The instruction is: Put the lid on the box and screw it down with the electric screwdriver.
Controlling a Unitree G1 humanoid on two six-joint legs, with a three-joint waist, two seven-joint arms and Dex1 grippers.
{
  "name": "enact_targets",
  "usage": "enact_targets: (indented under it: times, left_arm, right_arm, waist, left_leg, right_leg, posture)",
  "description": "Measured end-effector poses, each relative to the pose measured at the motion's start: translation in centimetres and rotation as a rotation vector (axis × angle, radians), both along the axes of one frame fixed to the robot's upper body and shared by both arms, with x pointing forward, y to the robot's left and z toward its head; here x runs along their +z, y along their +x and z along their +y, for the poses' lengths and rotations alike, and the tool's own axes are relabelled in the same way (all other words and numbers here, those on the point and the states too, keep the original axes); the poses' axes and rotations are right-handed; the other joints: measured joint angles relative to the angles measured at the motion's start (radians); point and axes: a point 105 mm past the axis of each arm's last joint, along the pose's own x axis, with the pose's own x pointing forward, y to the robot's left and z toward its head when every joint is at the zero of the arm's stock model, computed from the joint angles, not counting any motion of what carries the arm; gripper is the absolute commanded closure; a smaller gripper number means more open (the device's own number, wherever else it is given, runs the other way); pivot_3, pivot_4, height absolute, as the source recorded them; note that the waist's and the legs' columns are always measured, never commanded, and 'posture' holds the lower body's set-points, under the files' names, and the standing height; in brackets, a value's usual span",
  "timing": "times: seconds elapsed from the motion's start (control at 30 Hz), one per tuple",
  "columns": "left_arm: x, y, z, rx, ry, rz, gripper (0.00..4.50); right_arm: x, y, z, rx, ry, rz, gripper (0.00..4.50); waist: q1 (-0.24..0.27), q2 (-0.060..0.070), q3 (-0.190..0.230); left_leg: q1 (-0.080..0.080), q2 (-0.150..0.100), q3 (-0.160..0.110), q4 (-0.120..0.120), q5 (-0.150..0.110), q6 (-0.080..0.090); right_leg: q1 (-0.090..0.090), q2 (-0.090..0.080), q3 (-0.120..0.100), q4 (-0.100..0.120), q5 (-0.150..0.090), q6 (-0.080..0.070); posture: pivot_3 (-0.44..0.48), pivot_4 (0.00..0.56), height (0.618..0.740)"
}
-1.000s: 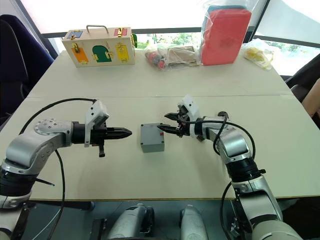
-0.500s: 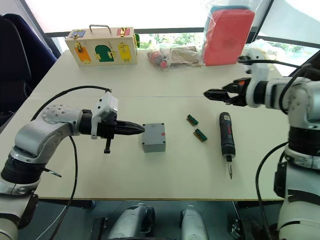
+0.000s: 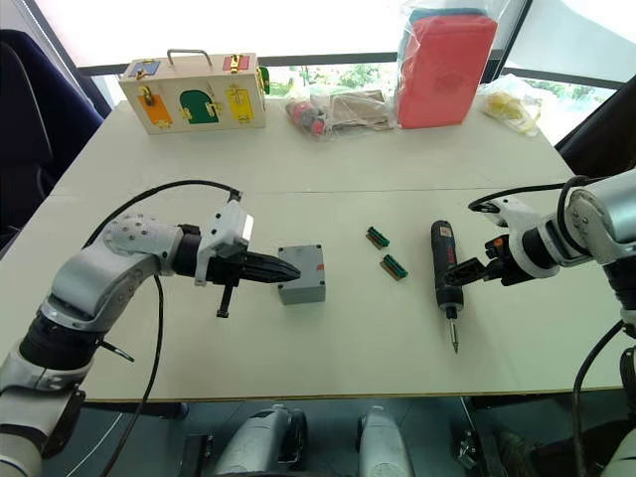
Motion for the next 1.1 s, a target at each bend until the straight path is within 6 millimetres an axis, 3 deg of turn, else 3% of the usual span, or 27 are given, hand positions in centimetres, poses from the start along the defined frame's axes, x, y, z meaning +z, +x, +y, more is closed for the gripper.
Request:
enact_targets:
  times: [0.27,0.33,0.47,0.63,0.8,0.87,0.93,1.0,1.07,1.1]
  left_arm:
    - [-0.6,-0.1,-0.1,0.031,-0.01,0.009,4.5]
    - [-0.7,-0.1,-0.1,0.038,-0.011,0.007,4.5]
    - [-0.8,-0.2,-0.1,0.052,-0.016,0.005,4.5]
    - [-1.1,-0.1,0.1,0.074,-0.018,0.016,4.5]
    - [-1.1,0.6,1.0,0.12,-0.015,0.021,4.5]
    - [-0.9,1.4,2.0,0.167,-0.027,0.027,4.5]
    - [-0.8,2.1,2.9,0.207,-0.038,0.037,4.5]
    - [-0.8,2.5,3.6,0.227,-0.036,0.05,4.5]
    - [-0.7,2.9,3.8,0.235,-0.039,0.063,4.5]
    - [-0.6,3.1,3.8,0.235,-0.042,0.061,4.5]
  right_arm:
    - [-3.3,0.7,1.2,-0.001,-0.05,0.102,0.03]
    - [-3.2,1.0,1.3,-0.004,-0.062,0.097,0.03]
    - [-3.5,1.2,1.4,0.015,-0.116,0.102,0.93]
    - [-3.9,1.3,1.3,0.025,-0.169,0.099,2.6]
    - [-3.7,2.4,1.1,-0.065,-0.096,0.071,2.69]
    - [-2.9,3.9,0.8,-0.141,-0.059,0.009,2.69]
    - [-0.8,5.6,0.4,-0.193,-0.033,-0.11,2.69]
    - [2.0,6.9,0.1,-0.221,-0.013,-0.255,2.69]
    - [6.5,8.5,-0.1,-0.233,0.015,-0.544,2.69]
    - [7.6,8.7,-0.1,-0.229,0.02,-0.633,2.69]
  waist:
    - [0.003,0.0,0.0]
    - [0.002,0.0,0.0]
    - [0.001,0.0,0.0]
    - [0.001,-0.002,-0.002]
    - [-0.003,-0.006,-0.004]
    - [-0.004,-0.004,-0.003]
    - [-0.001,0.0,0.0]
    - [0.004,0.0,0.0]
    - [0.009,0.0,0.0]
    - [0.011,0.0,0.0]
  left_leg:
    - [-0.001,0.0,0.0,0.001,0.0,0.0]
    - [0.0,0.0,0.0,0.001,0.0,0.0]
    - [0.0,0.0,0.0,0.001,0.0,0.0]
    - [0.001,0.0,0.0,0.001,0.0,0.0]
    - [0.002,0.0,0.0,0.001,0.0,0.0]
    - [0.002,0.0,0.002,0.001,0.0,0.0]
    - [-0.001,0.0,0.002,0.001,0.002,-0.002]
    - [-0.003,0.0,0.002,-0.001,0.004,-0.007]
    - [-0.007,0.0,0.001,0.0,0.005,-0.008]
    - [-0.008,0.0,0.001,0.001,0.005,-0.008]
  right_leg:
    - [0.0,0.0,-0.001,0.0,0.0,0.0]
    - [0.001,0.0,-0.001,0.0,0.0,0.0]
    - [0.001,0.001,-0.001,0.0,0.0,0.0]
    - [0.001,0.002,-0.002,0.001,0.0,0.0]
    - [0.002,0.004,-0.001,0.001,0.0,0.0]
    - [0.0,0.004,0.0,0.004,0.0,0.001]
    - [-0.004,0.004,0.0,0.006,0.0,0.001]
    - [-0.006,0.005,-0.001,0.008,-0.001,0.001]
    - [-0.009,0.005,-0.001,0.009,-0.001,0.001]
    - [-0.009,0.005,-0.001,0.009,-0.001,0.001]
  posture:
    - [0.0,0.15,0.74]
    - [0.0,0.15,0.74]
    - [0.0,0.15,0.74]
    - [0.0,0.15,0.74]
    - [0.0,0.15,0.74]
    - [0.0,0.15,0.74]
    - [0.0,0.15,0.74]
    - [0.0,0.15,0.74]
    - [0.0,0.15,0.74]
    - [0.0,0.15,0.74]
